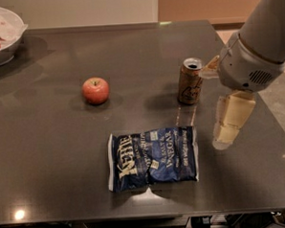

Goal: Pick blue chip bag

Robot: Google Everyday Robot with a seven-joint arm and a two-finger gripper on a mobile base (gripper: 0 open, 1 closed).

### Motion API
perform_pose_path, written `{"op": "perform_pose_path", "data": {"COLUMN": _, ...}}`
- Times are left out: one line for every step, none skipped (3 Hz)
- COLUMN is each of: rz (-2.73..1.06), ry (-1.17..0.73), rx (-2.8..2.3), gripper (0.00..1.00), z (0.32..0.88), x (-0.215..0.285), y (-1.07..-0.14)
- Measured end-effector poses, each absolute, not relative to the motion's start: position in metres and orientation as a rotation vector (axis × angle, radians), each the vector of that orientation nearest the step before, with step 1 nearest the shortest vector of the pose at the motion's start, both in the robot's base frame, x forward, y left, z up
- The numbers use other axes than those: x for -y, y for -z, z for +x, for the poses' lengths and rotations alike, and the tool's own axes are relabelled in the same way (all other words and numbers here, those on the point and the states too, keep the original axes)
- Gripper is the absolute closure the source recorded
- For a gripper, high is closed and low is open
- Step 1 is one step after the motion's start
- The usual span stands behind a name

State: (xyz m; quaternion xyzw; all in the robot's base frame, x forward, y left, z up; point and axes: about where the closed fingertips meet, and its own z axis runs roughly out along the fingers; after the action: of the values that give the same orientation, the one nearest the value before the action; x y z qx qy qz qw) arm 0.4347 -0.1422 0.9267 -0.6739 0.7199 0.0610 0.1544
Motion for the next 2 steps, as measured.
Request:
{"op": "perform_pose_path", "data": {"rz": -2.015, "ry": -0.207, "rx": -1.995, "gripper": 0.0, "z": 0.423, "x": 0.117, "y": -0.91}}
{"op": "perform_pose_path", "data": {"rz": -2.086, "ry": -0.214, "rx": -1.942, "gripper": 0.0, "z": 0.416, "x": 0.097, "y": -0.895}}
